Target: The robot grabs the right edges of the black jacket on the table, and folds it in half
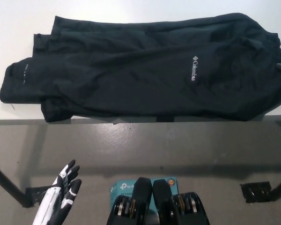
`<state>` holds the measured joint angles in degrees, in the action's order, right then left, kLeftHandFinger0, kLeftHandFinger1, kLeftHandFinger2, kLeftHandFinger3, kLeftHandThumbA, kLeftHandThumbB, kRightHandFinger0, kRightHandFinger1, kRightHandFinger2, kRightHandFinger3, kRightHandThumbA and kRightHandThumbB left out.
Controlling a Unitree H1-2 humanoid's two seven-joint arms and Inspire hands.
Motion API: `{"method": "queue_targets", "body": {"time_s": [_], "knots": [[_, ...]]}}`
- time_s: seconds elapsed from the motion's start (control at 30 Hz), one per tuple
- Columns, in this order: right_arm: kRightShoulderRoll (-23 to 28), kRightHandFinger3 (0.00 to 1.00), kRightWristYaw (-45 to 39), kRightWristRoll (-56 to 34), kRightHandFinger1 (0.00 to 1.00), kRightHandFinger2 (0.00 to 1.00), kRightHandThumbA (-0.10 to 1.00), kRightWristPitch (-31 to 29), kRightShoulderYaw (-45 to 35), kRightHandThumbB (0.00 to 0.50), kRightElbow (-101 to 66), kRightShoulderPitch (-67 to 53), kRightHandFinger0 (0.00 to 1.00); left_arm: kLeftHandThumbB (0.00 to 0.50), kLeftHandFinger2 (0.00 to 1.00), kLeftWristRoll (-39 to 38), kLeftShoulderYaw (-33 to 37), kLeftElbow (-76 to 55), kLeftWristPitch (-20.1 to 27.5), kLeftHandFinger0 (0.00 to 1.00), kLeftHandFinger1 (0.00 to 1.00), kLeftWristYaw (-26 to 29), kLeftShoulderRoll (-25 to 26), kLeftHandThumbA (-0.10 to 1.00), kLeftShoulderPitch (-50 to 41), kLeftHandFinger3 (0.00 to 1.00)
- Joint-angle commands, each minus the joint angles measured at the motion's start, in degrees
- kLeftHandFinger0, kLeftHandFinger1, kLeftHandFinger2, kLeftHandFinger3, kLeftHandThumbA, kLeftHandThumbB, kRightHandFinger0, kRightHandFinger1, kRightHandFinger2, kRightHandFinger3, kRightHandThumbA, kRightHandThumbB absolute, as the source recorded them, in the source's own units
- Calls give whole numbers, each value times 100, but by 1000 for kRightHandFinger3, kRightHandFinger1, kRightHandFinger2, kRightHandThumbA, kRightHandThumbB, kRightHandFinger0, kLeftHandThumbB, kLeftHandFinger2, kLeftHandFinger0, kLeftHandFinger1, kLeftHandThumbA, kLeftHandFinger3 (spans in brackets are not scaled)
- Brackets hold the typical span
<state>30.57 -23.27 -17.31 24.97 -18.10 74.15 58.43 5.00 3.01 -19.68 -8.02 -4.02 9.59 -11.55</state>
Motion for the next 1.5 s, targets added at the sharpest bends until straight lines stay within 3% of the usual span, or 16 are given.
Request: {"method": "queue_targets", "body": {"time_s": [0.0, 0.33, 0.5, 0.57, 0.67, 1.03, 1.07, 1.2, 1.23, 1.27, 1.3, 1.33, 1.37, 1.4, 1.43, 1.47], "knots": [[194, 1000, -379, -253, 1000, 1000, 1000, 122, -161, 345, 177, 162, 1000, 15, 1000, -132, -58, -224, 154, 1000, 1000, -86, 47, 862, -46, 1000], [132, 1000, -1000, -354, 1000, 1000, 1000, 196, -162, 379, 334, 114, 1000, 16, 1000, -311, -117, -292, -45, 1000, 1000, -178, 14, 841, -8, 1000], [68, 1000, -1168, -356, 1000, 1000, 1000, 196, -159, 369, 317, 65, 1000, 17, 1000, -430, -166, -341, -132, 1000, 1000, -210, 29, 825, -31, 1000], [-4, 1000, -1277, -328, 1000, 1000, 1000, 195, -120, 392, 294, 76, 1000, 15, 1000, -486, -200, -394, -175, 1000, 1000, -229, 36, 818, -18, 1000], [-64, 1000, -1315, -315, 1000, 1000, 1000, 196, -83, 427, 345, 146, 1000, 12, 1000, -504, -211, -411, -175, 1000, 1000, -235, 37, 812, -9, 1000], [-380, 1000, -1196, -170, 1000, 1000, 1000, 196, 180, 406, 333, 267, 1000, 25, 1000, -616, -208, -480, -319, 1000, 1000, -234, 45, 843, 21, 1000], [-550, 1000, -1098, -116, 1000, 1000, 1000, 164, 244, 441, 329, 349, 1000, 3, 1000, -615, -228, -471, -326, 1000, 1000, -216, 44, 841, 80, 1000], [-565, 1000, -1101, -130, 1000, 1000, 1000, 159, 283, 444, 334, 359, 1000, 1, 1000, -619, -233, -473, -334, 1000, 1000, -217, 42, 839, 82, 1000], [-742, 761, -429, -17, 375, 467, 791, -12, 319, 372, 349, 481, 556, 0, 1000, -662, -250, -465, -322, 1000, 1000, -219, 34, 838, 115, 1000], [-792, 606, -226, 4, 205, 483, 780, -135, 319, 401, 369, 517, 191, 0, 1000, -661, -251, -468, -324, 1000, 1000, -221, 37, 838, 121, 1000], [-865, 558, 267, -57, 111, 434, 467, -348, 193, 391, 383, 540, 8, 0, 1000, -675, -258, -472, -330, 1000, 1000, -223, 34, 834, 128, 1000], [-875, 703, 338, -66, 220, 621, 454, -375, 179, 377, 385, 543, 1, 0, 1000, -678, -259, -472, -331, 1000, 1000, -224, 34, 834, 128, 1000], [-934, 732, 464, -85, 174, 533, 82, -509, 145, 267, 386, 563, 1, 0, 1000, -670, -266, -477, -332, 1000, 1000, -219, 43, 834, 131, 1000], [-1055, 643, 782, -142, 171, 537, -64, -752, 43, 223, 377, 602, 0, 0, 1000, -671, -281, -504, -349, 1000, 1000, -215, 60, 839, 140, 1000], [-1072, 486, 854, -154, 165, 537, -99, -778, 16, 202, 373, 608, 0, 0, 1000, -677, -283, -512, -355, 1000, 1000, -217, 61, 840, 143, 1000], [-1099, 515, 1038, -235, 159, 546, -100, -737, -95, 198, 377, 633, 0, 0, 1000, -672, -282, -515, -357, 1000, 1000, -219, 69, 841, 147, 1000]]}}
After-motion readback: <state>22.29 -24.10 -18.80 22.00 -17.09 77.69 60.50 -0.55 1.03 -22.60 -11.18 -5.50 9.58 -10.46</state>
